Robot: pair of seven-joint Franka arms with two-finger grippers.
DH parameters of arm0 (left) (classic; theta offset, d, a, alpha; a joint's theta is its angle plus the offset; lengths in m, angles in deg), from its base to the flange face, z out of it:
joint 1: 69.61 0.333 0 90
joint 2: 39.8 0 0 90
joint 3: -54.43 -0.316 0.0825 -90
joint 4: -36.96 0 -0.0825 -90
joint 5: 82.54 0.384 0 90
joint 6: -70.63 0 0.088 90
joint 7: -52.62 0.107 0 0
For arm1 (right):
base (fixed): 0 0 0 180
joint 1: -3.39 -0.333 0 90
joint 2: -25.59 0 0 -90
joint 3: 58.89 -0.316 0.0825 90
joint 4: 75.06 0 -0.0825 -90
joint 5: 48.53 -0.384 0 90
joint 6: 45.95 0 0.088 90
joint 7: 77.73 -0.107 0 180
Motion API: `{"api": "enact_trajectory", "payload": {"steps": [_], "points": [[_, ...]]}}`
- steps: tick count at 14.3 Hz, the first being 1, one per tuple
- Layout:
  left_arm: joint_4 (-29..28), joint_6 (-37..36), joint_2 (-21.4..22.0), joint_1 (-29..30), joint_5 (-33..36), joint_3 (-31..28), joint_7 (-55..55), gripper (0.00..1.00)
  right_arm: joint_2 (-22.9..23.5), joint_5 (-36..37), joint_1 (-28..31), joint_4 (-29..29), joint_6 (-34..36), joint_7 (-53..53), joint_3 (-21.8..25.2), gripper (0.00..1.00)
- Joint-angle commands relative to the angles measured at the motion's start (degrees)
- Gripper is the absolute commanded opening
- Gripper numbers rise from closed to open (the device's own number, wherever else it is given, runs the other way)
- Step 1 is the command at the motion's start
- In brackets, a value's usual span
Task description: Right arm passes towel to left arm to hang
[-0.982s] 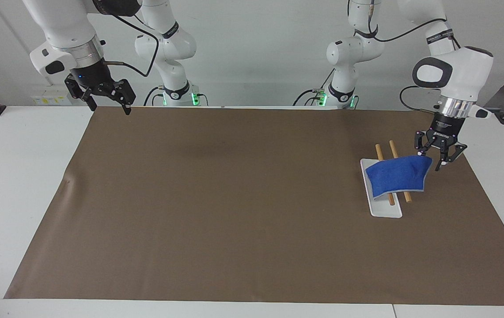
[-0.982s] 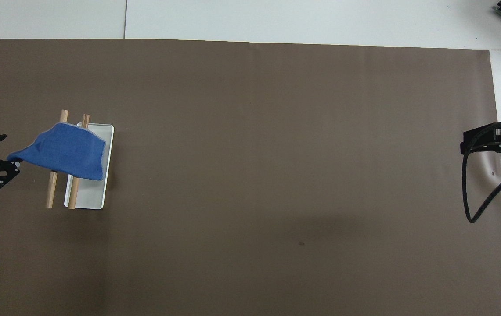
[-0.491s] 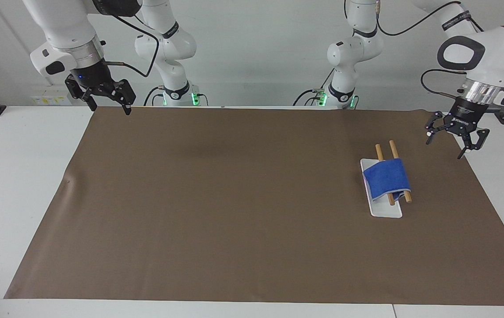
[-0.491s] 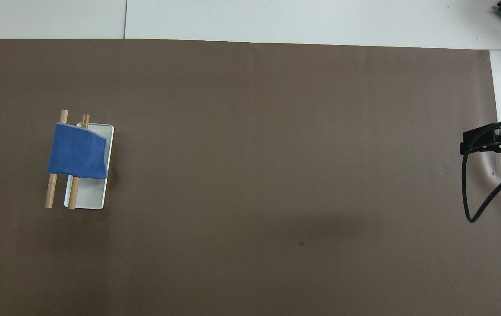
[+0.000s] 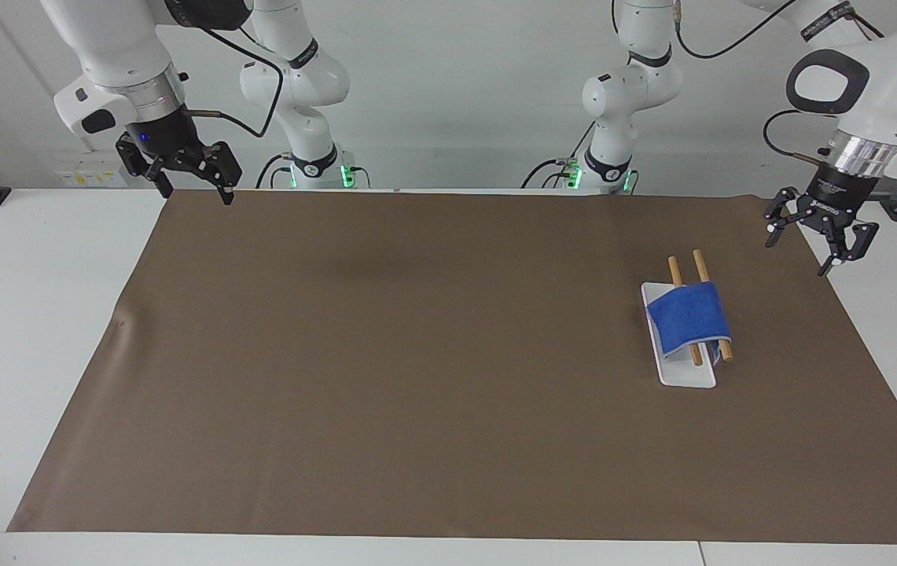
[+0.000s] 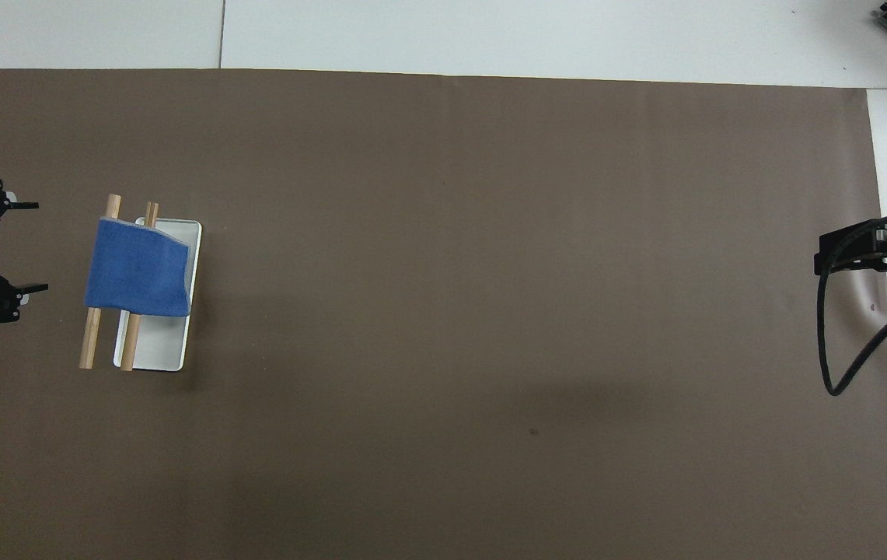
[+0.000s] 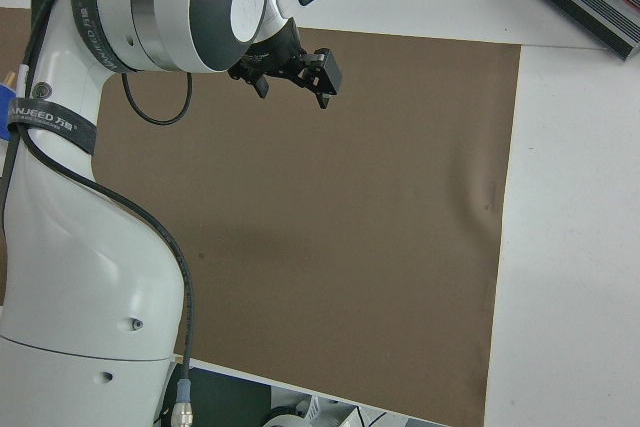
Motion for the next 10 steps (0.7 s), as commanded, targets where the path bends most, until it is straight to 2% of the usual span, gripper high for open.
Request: {"api": "enact_trajectory", "payload": {"steps": [1, 8, 10], "points": [[4.4, -3.0, -2.2, -4.6, 4.6, -1.0, 13.6, 1.0, -1.5, -0.7, 0.8, 1.7, 0.1, 1.2, -0.5, 1.0], [14.6, -12.7, -5.9, -8.0, 9.5, -1.0, 56.4, 1.0, -1.5, -0.7, 0.8, 1.8, -0.7, 1.3, -0.5, 1.0], [18.8, -17.2, -7.8, -8.1, 11.3, -0.8, 63.0, 1.0, -1.5, -0.7, 0.9, 1.9, -0.8, 1.3, -0.5, 1.0]]}}
